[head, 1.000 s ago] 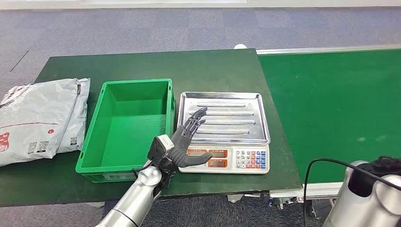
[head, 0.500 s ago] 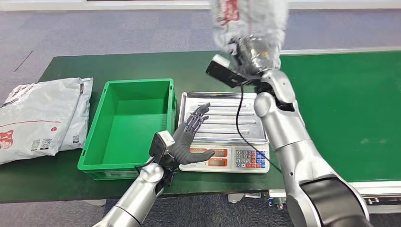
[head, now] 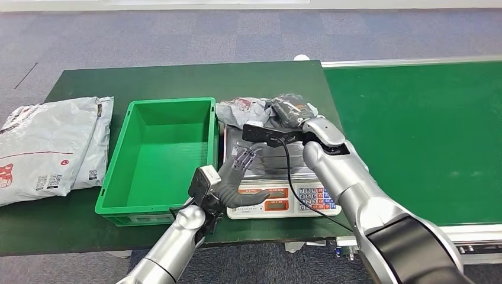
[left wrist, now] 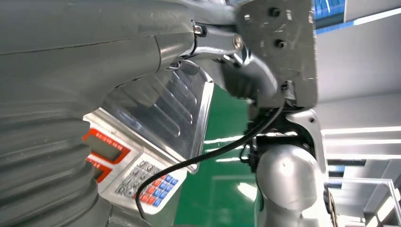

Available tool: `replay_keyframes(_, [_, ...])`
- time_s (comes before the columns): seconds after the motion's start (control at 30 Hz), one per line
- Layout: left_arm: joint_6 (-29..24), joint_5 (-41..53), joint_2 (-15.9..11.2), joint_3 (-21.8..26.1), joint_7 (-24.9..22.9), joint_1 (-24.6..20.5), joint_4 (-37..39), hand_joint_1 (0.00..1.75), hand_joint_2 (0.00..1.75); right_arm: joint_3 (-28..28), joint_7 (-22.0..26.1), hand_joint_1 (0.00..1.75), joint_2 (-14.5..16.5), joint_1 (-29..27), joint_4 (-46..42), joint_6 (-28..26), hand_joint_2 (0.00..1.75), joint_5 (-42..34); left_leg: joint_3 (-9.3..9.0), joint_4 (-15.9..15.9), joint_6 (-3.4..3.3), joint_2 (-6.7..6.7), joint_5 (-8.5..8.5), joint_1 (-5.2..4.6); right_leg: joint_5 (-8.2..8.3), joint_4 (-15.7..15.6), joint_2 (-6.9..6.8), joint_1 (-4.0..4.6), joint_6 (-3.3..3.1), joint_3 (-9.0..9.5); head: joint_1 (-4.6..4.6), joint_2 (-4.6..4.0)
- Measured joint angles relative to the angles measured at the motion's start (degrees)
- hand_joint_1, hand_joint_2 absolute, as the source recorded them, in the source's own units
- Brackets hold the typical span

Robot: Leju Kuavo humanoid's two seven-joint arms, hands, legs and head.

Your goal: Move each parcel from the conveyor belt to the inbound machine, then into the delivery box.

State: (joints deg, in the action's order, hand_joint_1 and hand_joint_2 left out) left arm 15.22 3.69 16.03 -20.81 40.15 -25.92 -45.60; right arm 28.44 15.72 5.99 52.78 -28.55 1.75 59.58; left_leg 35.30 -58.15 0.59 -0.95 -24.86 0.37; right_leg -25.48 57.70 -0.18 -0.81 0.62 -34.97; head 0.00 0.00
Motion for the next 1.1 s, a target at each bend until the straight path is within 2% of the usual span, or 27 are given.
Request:
replay_keyframes(0.4, [0.2, 0.0, -0.1, -0.2, 0.1, 0.0, 0.5, 0.0, 1.75, 3.7, 5.3, 1.75, -0.7, -0.6, 0.1, 5.3, 1.75, -8.6, -0.01, 0.0, 0.02, 0.1, 0.02, 0.01, 0.04, 0.0, 0.1, 0.01, -0.02, -0.02, 0.01, 0.0])
replay_keyframes(0.53, [0.5, 0.0, -0.4, -0.2, 0.1, -0.1, 0.5, 0.0, 1.75, 6.4, 8.8, 1.75, -1.8, -1.2, -2.5, 11.2, 1.75, -13.9, 0.0, 0.0, 0.02, 0.15, 0.0, 0.01, 0.04, 0.0, 0.18, 0.0, -0.02, -0.06, -0.01, 0.0])
replay_keyframes(0.7, [0.7, 0.1, -0.6, -0.2, 0.1, 0.0, 0.8, 0.0, 1.75, 14.0, 10.1, 1.75, -3.9, -2.7, -6.7, 18.9, 1.75, -19.8, 0.01, 0.0, 0.05, 0.18, -0.03, 0.01, 0.03, 0.0, 0.22, 0.01, -0.02, -0.08, 0.0, 0.0])
replay_keyframes(0.9, [0.1, 0.2, -1.1, -0.2, 0.0, 0.3, 1.2, 0.0, 1.75, 21.0, 10.4, 1.75, -5.7, -3.1, -8.7, 19.5, 1.75, -22.8, 0.01, 0.0, 0.05, 0.24, -0.04, 0.01, 0.03, 0.0, 0.25, 0.01, -0.02, -0.09, 0.01, 0.0])
replay_keyframes(1.1, [-0.7, 0.4, -1.6, 0.0, 0.0, 0.7, 1.1, 0.0, 1.75, 26.8, 9.8, 1.75, -5.9, -3.0, -8.8, 17.4, 1.75, -24.1, 0.0, 0.0, 0.06, 0.24, -0.04, 0.01, 0.03, 0.0, 0.24, 0.01, -0.03, -0.07, 0.0, 0.0])
